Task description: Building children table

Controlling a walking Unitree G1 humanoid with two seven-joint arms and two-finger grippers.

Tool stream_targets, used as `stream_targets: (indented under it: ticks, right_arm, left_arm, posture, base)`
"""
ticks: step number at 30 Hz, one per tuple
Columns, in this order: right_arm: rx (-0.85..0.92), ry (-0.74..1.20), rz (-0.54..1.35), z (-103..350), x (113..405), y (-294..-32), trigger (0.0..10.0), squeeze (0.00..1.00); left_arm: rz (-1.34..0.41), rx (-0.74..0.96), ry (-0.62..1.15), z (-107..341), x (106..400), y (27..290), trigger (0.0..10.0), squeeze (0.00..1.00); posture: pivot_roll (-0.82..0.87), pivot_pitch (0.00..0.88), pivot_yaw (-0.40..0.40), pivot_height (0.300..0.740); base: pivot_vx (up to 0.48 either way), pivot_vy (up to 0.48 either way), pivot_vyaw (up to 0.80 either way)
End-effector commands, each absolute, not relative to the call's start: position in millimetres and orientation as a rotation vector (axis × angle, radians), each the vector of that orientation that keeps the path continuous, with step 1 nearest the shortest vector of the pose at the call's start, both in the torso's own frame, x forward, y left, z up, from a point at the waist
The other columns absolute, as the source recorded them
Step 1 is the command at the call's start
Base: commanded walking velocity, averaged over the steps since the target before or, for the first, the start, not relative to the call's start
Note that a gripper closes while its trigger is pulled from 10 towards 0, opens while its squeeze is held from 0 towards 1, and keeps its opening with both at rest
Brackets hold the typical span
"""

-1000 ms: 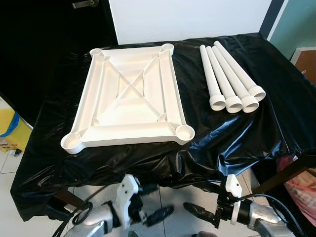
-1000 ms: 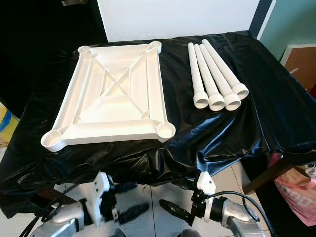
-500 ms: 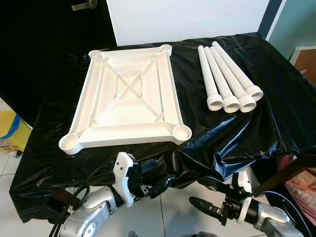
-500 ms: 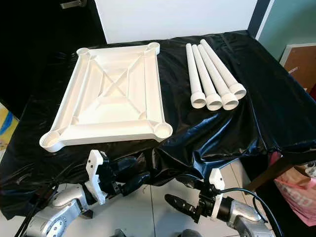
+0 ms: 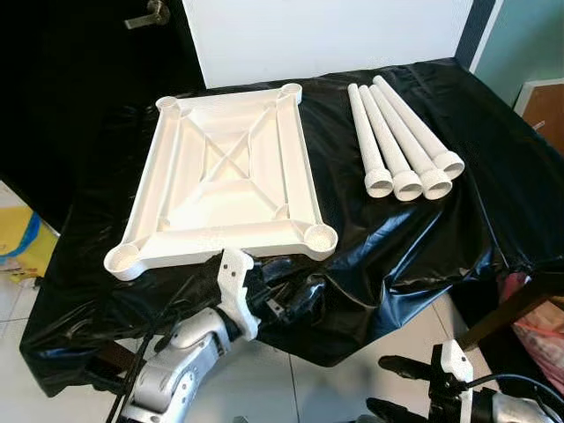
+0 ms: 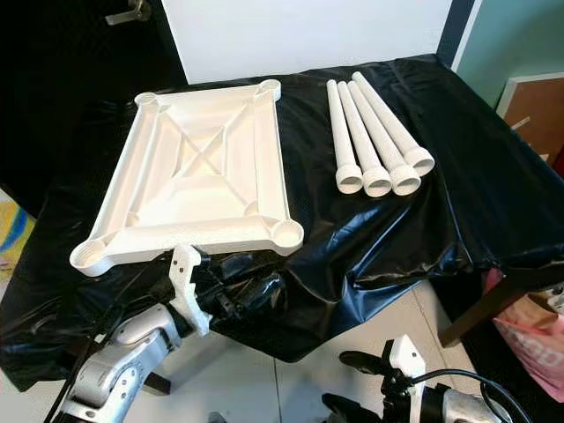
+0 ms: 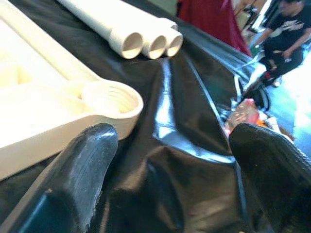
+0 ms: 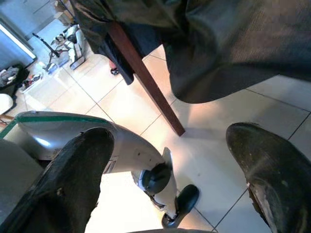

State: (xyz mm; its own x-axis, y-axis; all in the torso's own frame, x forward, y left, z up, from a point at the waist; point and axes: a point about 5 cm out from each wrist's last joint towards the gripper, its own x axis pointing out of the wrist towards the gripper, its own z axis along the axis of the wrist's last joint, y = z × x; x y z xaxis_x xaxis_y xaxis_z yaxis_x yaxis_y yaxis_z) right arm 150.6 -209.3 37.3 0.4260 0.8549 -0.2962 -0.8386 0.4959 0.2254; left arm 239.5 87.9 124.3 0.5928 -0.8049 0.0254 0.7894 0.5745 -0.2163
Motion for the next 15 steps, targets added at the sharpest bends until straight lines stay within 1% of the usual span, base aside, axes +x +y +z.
stream_targets:
  ticks: [1, 3, 7, 10, 11, 12, 14, 15]
  right_arm:
    - [0.04, 0.405, 1.047, 38, 147, -213, 10.0, 0.0]
    - [0.075, 0.355, 1.038, 53, 139, -217, 10.0, 0.0]
    - [0.088, 0.332, 1.038, 59, 137, -218, 10.0, 0.0]
    - [0.17, 0.106, 0.961, 106, 157, -218, 10.0, 0.0]
    - [0.17, 0.106, 0.961, 106, 157, -218, 10.0, 0.0]
    - [0.177, 0.041, 0.907, 118, 169, -217, 10.0, 0.0]
    - [0.177, 0.041, 0.907, 118, 169, -217, 10.0, 0.0]
    - [0.175, -0.027, 0.843, 128, 184, -214, 10.0, 0.0]
  left_arm:
    - [-0.919, -0.197, 0.089, 122, 242, 88, 10.0, 0.0]
    - [-0.884, -0.217, 0.053, 130, 254, 86, 10.0, 0.0]
    - [-0.871, -0.224, 0.041, 132, 258, 85, 10.0, 0.0]
    - [-0.821, -0.237, -0.01, 143, 278, 84, 10.0, 0.0]
    - [-0.821, -0.237, -0.01, 143, 278, 84, 10.0, 0.0]
    - [-0.807, -0.24, -0.02, 146, 283, 84, 10.0, 0.0]
    - [-0.807, -0.24, -0.02, 146, 283, 84, 10.0, 0.0]
    - [-0.776, -0.242, -0.022, 148, 289, 86, 10.0, 0.0]
  posture:
    - [-0.21, 0.064, 0.107, 0.74]
    - [-0.24, 0.062, 0.127, 0.74]
    - [-0.24, 0.062, 0.127, 0.74]
    - [-0.26, 0.039, 0.142, 0.74]
    - [-0.26, 0.039, 0.142, 0.74]
    - [-0.26, 0.032, 0.139, 0.74]
    - [-0.26, 0.032, 0.139, 0.74]
    - [-0.26, 0.027, 0.137, 0.74]
  base:
    - [0.0, 0.0, 0.0]
    - [0.0, 0.0, 0.0]
    - [0.0, 0.0, 0.0]
    - [0.0, 0.0, 0.0]
    - [0.0, 0.0, 0.0]
    - [0.0, 0.0, 0.0]
    - [0.0, 0.0, 0.0]
    - [0.0, 0.0, 0.0]
